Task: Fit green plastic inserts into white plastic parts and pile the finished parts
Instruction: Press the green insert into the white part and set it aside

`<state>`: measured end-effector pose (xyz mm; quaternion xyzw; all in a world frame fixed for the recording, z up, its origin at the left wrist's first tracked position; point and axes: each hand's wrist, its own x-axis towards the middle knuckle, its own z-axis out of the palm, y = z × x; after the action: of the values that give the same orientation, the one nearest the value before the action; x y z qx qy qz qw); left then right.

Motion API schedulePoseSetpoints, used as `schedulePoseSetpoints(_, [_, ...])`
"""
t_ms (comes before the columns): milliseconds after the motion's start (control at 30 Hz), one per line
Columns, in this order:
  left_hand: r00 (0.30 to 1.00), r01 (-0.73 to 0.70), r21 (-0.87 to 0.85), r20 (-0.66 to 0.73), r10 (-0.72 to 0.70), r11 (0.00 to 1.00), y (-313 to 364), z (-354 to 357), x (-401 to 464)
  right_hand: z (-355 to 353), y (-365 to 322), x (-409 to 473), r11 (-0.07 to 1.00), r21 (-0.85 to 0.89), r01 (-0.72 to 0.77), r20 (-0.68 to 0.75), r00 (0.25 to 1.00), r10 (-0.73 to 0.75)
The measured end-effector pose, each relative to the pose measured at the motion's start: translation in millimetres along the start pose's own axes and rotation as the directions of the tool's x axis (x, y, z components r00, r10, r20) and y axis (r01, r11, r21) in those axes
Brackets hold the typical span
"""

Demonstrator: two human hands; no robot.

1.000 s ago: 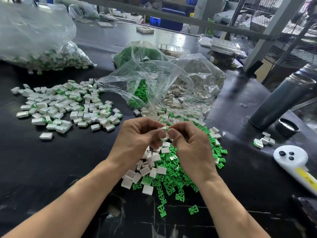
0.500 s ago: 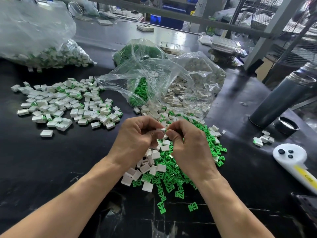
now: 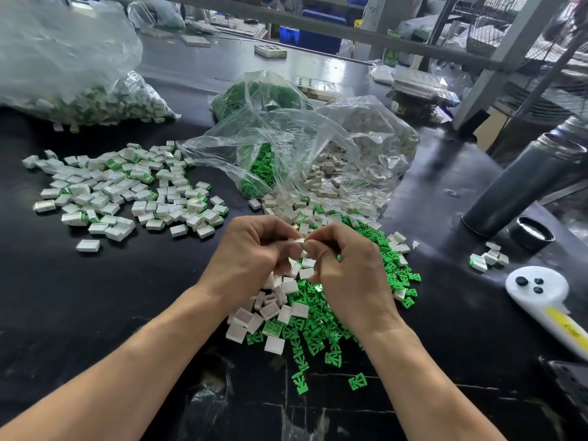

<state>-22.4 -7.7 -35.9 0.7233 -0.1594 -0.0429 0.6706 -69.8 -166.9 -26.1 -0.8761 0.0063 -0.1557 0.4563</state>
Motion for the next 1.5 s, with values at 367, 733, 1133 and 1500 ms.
schedulePoseSetpoints(367, [1.000,0.017,-0.125,0.005,-0.017,0.992,0.7,5.0,1.8,1.9,4.7,0.3,0.873,0.458,-0.167,0.007,0.983,0.185])
schedulePoseSetpoints(733, [0.999,-0.034,-0.126,-0.001,0.034,0.991,2.8,12.2,0.9,6.2,-5.4,3.8,0.804,0.520,-0.288,0.111,0.956,0.270])
schedulePoseSetpoints(1133, [0.995,-0.065,-0.144,0.060,0.074,0.987,6.5,22.2,-5.9,13.0,-10.2,3.2,0.843,0.483,-0.237,0.134,0.971,0.197])
schedulePoseSetpoints(1500, [0.997,-0.069,-0.013,0.028,0.069,0.998,8.5,21.2,-6.7,19.7,0.3,8.4,0.943,0.291,-0.159,0.043,0.987,0.153])
